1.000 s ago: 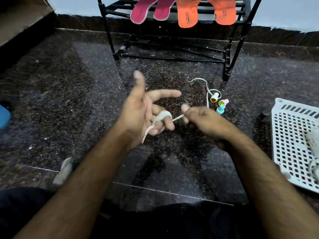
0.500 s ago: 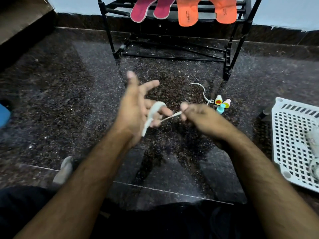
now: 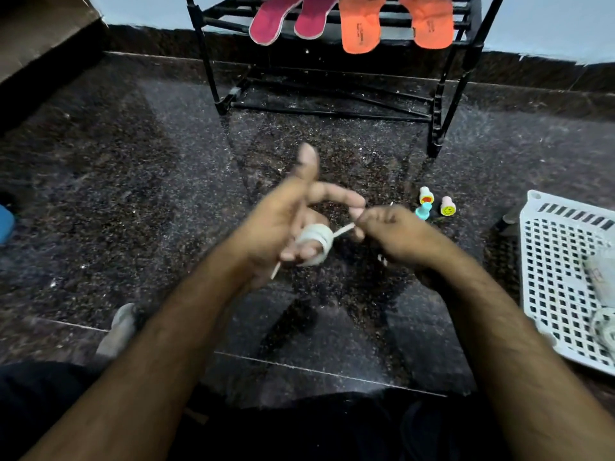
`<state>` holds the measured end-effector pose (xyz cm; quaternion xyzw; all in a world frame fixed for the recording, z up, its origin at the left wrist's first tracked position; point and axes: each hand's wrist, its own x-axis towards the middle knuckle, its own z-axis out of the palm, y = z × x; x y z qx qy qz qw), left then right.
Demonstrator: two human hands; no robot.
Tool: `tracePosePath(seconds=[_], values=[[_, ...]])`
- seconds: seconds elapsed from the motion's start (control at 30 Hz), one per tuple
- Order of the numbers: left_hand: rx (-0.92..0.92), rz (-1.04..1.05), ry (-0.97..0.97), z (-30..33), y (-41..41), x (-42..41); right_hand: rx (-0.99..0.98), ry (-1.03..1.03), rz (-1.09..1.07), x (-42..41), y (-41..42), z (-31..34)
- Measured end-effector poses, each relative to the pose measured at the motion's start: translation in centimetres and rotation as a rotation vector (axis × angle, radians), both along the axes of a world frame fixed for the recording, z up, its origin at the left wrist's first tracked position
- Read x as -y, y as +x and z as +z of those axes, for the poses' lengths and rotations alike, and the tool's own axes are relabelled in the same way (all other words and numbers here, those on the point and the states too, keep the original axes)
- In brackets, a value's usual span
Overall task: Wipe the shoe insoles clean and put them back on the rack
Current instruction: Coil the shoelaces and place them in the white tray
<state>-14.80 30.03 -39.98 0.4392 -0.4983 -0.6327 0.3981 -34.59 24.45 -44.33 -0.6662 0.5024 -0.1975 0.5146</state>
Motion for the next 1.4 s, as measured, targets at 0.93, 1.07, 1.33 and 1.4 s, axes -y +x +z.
tracePosePath(seconds=[0.93, 1.07, 1.33, 1.4], values=[[-0.414, 0.539, 0.115, -1.5, 0.3, 0.8, 0.001, 0.229, 0.562, -2.3, 2.3, 0.0], [-0.253, 0.397, 0.106, -0.9, 0.4, 0.5, -0.118, -0.012, 0.131, -1.0, 1.2, -0.1], [0.014, 0.437, 0.110, -2.6, -2.1, 0.8, 0.490, 0.082, 0.079, -2.1, 1.9, 3.0], [-0.057, 0.575, 0.081, -2.5, -1.2, 1.1, 0.446, 0.086, 0.233, -2.5, 2.3, 2.9]])
